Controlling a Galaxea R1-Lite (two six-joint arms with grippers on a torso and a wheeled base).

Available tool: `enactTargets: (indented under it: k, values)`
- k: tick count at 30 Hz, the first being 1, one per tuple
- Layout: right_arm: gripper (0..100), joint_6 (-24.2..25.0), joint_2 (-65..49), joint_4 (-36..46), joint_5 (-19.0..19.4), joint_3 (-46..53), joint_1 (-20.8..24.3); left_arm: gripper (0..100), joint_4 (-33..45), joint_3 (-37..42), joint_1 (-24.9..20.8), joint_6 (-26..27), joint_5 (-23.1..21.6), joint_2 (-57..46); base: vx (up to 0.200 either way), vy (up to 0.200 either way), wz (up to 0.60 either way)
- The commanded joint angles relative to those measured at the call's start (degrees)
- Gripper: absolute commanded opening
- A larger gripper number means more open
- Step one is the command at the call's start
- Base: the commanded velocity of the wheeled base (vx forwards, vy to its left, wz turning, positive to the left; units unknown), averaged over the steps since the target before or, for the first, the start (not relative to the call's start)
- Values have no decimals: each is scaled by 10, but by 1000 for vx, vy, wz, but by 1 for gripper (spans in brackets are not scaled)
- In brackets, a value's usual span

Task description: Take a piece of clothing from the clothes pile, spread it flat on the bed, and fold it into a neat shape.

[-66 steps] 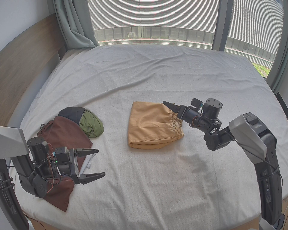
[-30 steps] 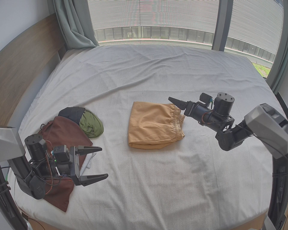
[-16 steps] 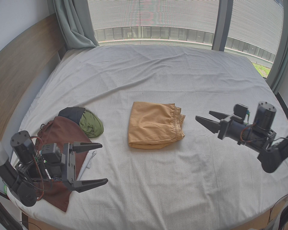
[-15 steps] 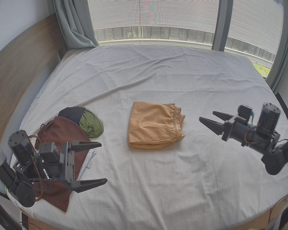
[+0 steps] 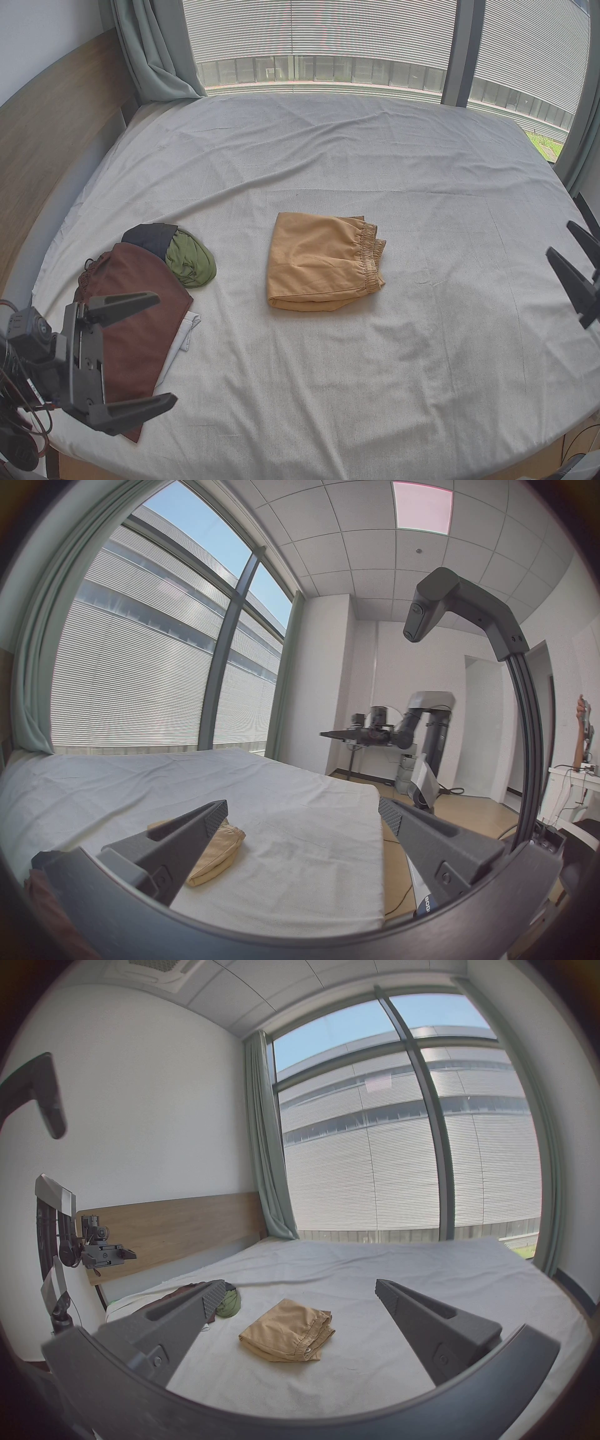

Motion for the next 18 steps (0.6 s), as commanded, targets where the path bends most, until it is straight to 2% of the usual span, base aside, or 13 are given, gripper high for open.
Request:
enactTargets:
  k: [1,5,9,10,11,18]
  values:
    - [100,-1,-185,29,-1,87,-28,100,15,42,2,-14,36,-106,0,0,0]
    - [100,3,-248,72,3,120,-45,100,52,42,2,-14,36,-143,0,0,0]
    - [100,11,-336,160,4,120,-44,100,114,42,2,-14,36,-198,0,0,0]
    - [100,11,-336,160,4,120,-44,100,114,42,2,-14,36,-198,0,0,0]
    - [100,12,-390,222,4,120,-42,100,157,42,1,-15,36,-235,0,0,0]
    - [100,25,-586,437,5,120,-40,100,366,42,-4,-16,35,-402,0,0,0]
